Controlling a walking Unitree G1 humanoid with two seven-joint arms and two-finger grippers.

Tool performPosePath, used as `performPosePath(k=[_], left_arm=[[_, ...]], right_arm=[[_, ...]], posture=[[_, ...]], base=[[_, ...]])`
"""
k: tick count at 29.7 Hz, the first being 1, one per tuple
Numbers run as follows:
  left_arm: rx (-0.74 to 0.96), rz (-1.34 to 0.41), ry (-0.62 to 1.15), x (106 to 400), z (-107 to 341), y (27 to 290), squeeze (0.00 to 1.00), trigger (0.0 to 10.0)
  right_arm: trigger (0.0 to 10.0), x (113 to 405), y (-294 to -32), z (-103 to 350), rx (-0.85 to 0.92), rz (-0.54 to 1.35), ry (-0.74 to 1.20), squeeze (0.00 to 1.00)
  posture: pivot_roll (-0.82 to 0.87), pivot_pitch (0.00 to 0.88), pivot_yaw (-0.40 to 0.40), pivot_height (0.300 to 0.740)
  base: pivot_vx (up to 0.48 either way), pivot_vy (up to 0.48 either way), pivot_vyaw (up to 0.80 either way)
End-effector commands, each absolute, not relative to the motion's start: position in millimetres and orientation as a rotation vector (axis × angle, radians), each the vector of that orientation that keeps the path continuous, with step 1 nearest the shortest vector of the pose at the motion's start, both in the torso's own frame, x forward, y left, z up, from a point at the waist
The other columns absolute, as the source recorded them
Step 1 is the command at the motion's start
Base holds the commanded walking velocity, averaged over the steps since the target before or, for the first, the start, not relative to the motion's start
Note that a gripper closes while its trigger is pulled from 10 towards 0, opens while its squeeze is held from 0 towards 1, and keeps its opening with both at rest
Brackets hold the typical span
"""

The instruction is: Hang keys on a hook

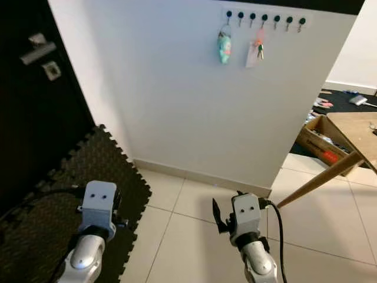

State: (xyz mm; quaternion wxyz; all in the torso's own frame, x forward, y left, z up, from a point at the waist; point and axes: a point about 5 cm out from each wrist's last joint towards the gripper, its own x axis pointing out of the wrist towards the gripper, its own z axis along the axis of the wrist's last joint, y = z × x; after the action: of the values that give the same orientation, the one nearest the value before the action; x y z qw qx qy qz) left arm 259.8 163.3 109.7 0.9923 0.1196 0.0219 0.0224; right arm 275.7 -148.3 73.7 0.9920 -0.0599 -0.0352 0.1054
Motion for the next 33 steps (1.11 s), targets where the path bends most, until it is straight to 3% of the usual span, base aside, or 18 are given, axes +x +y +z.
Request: performPosePath(k=[1, 17, 33], left_arm=[[0.255, 0.035, 0.056, 258.2, 106.1, 162.3, 0.0, 10.0], [0.257, 0.034, 0.06, 257.3, 105.8, 162.9, 0.0, 10.0], [0.255, 0.03, 0.06, 256.9, 105.7, 161.8, 0.0, 10.0]], right_arm=[[10.0, 273.8, -150.7, 69.8, -0.123, 0.207, -0.057, 0.0], [10.0, 273.1, -149.8, 68.4, -0.114, 0.205, -0.053, 0.0], [10.0, 272.7, -150.3, 67.7, -0.106, 0.202, -0.047, 0.0]], posture=[[0.14, 0.137, -0.037, 0.74], [0.14, 0.141, -0.035, 0.74], [0.14, 0.143, -0.035, 0.74]], base=[[0.0, 0.0, 0.0], [0.0, 0.0, 0.0], [0.0, 0.0, -0.7]])
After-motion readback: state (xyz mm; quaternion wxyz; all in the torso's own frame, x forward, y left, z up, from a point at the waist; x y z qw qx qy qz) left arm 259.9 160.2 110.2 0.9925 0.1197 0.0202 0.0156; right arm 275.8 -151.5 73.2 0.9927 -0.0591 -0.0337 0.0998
